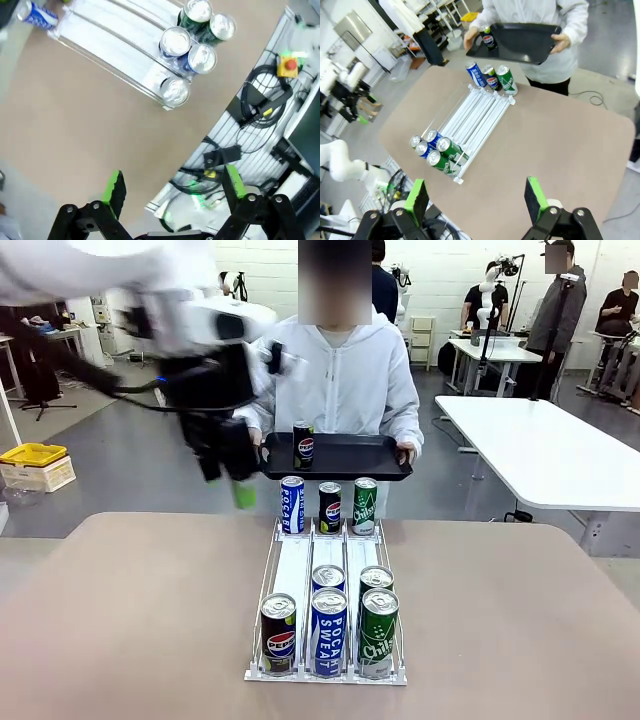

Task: Retrieve and hand over the desired beverage to the person.
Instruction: Pick up another can of the same type that the person held from the Automatic Can Dispenser.

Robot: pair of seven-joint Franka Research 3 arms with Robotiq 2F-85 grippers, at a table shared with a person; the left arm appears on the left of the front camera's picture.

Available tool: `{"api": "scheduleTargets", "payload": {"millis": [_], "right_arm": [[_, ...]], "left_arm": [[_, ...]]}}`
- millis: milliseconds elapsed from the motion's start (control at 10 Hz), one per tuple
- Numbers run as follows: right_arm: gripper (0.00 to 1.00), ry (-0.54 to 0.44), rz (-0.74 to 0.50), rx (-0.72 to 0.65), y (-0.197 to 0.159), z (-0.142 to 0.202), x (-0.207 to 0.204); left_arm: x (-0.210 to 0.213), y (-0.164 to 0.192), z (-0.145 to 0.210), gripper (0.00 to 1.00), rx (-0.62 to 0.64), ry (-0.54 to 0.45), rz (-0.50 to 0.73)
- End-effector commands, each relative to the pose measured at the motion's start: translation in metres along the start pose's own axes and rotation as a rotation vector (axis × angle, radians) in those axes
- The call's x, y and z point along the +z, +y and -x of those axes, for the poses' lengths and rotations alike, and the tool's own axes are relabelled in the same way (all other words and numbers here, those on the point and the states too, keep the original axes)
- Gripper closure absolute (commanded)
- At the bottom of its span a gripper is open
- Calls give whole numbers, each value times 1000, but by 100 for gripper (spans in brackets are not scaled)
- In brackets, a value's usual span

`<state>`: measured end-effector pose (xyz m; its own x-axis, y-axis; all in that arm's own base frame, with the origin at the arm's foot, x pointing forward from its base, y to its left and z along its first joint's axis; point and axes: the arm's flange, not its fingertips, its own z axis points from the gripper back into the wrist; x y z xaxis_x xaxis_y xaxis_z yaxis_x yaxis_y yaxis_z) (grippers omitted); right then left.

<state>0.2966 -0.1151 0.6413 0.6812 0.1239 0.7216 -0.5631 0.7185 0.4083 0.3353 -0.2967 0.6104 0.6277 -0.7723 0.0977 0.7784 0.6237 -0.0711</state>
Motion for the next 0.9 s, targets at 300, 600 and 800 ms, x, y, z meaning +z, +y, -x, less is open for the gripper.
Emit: {"api": "scheduleTargets", "payload": {"millis": [300, 600, 800], "right_arm": [[0, -26, -35, 10, -1, -1, -1], [0, -26, -35, 10, -1, -1, -1], [0, -26, -35, 10, -1, -1, -1]], "left_arm": [[-60, -43, -96, 0, 591, -54, -157], [-66, -40, -92, 0, 597, -130, -205], [-68, -45, -98, 0, 584, -105, -151]]}}
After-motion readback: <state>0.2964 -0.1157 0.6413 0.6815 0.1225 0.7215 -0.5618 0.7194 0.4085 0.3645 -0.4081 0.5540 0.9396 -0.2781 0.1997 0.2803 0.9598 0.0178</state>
